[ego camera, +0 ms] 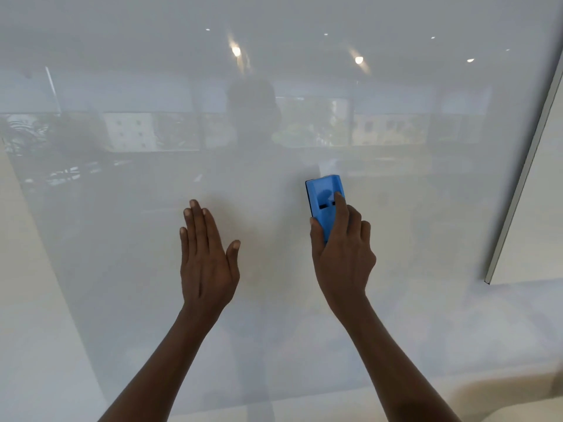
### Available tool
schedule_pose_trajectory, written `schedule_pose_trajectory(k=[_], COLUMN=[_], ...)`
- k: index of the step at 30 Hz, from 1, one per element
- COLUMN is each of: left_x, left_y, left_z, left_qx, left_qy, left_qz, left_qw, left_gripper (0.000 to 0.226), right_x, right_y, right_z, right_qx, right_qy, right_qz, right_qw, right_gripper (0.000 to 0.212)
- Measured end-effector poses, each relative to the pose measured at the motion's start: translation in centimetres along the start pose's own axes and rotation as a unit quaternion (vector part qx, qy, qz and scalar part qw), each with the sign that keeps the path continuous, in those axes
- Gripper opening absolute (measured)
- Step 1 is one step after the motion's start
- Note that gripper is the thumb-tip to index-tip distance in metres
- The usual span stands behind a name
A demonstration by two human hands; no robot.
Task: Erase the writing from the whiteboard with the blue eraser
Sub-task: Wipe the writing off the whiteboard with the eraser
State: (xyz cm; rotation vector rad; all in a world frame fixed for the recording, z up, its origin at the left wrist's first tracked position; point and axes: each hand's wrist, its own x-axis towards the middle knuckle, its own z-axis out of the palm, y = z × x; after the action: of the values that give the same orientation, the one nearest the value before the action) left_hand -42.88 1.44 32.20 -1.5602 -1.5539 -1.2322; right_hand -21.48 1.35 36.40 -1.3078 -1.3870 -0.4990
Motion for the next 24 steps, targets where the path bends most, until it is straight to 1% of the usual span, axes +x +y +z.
schedule_pose_trajectory(k=[4,8,14,18,24], left_x=[0.1,-0.5,-2.1,-3.1,-4.9], left_y=[0.3,-0.1,-1.4,-1.2,0.7], left_z=[-1.7,-3.1,-4.9,-5.1,-4.4], left_qx=[-0.008,-0.018,-0.035,-0.051,-0.073], left_qy=[-0.002,-0.011,-0.032,-0.042,-0.07], left_qz=[0.003,0.011,0.021,0.025,0.033], left_qw=[1.0,1.0,0.999,0.997,0.994], left_gripper=[0.072,0.071,0.07,0.07,0.071], right_x=[-1.7,-3.4,-6.2,-7.1,-8.4], right_y=[-1.3,-2.1,-2.8,-2.6,-1.0], right_z=[-0.7,-1.2,-2.4,-3.2,-4.2], right_qx=[0.017,0.008,-0.018,-0.03,-0.056], right_qy=[-0.013,-0.032,-0.033,-0.032,-0.04], right_qz=[0.005,0.017,0.025,0.025,0.038], right_qw=[1.0,0.999,0.999,0.999,0.997], right_gripper=[0.046,0.046,0.045,0.044,0.044])
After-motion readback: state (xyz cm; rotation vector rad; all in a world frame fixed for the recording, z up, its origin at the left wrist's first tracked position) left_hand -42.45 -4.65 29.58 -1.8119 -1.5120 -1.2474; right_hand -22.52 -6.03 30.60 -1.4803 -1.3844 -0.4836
